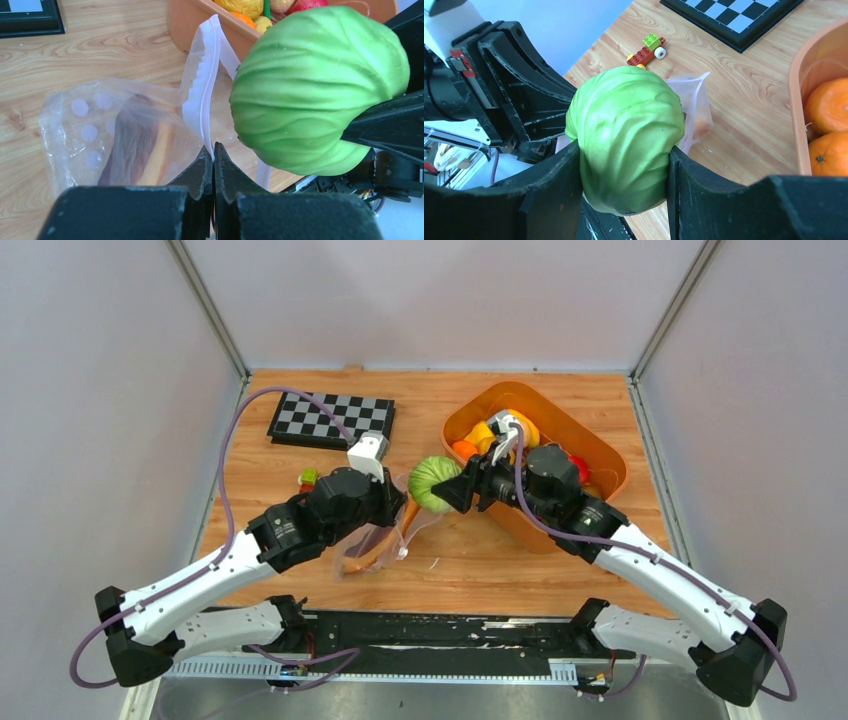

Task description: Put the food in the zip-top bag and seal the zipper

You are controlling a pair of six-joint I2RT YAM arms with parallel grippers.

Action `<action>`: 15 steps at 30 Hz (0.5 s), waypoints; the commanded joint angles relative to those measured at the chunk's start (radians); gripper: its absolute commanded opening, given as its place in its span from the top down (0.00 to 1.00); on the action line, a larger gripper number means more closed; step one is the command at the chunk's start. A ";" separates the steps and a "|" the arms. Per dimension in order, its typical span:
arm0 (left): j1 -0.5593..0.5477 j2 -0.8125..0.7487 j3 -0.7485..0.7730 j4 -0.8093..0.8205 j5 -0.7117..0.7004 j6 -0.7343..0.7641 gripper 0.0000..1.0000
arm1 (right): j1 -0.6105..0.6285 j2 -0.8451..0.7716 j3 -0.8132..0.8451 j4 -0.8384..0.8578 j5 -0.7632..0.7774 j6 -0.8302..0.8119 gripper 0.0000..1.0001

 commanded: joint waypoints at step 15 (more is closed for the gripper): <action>-0.004 -0.020 0.047 0.074 0.026 -0.007 0.96 | 0.030 0.102 0.003 -0.077 0.077 -0.088 0.50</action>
